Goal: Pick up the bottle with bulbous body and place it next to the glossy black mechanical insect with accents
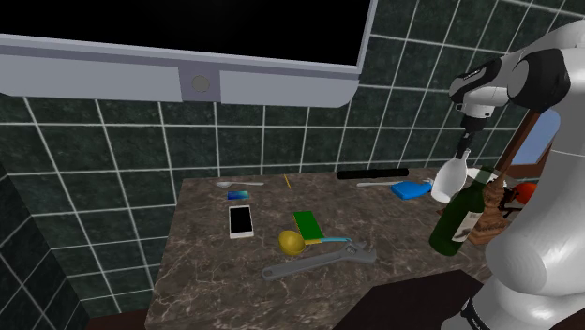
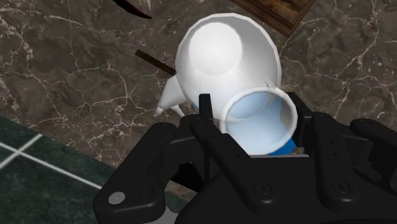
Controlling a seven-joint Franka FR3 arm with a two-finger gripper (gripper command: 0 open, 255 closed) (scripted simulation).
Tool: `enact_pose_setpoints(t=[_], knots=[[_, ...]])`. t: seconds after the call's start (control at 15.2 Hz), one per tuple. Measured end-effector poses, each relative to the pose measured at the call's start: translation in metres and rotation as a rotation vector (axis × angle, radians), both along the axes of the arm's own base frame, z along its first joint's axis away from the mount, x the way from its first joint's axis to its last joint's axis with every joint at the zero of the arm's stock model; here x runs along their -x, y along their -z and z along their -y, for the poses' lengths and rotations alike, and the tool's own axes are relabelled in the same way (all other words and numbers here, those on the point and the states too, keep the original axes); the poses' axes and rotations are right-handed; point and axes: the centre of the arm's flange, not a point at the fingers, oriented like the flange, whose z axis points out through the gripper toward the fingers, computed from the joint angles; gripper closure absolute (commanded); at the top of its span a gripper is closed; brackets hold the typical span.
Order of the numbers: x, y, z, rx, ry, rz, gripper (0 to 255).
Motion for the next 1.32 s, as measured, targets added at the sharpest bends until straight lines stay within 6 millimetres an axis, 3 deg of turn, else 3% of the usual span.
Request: enact_pose_setpoints(t=[0.4,0.46,0.86,1.12,1.32], knots=[[0.001,0.003,0.001,0.0,0.0,0.0,255],[0.001,0.003,0.001,0.0,0.0,0.0,0],[0.001,0.003,0.001,0.001,0.0,0.001,0],[-0.003,-0.034,0.001,0.002,0.0,0.001,0],[-0.003,-0.045,-0.001,0.001,0.0,0.001,0]])
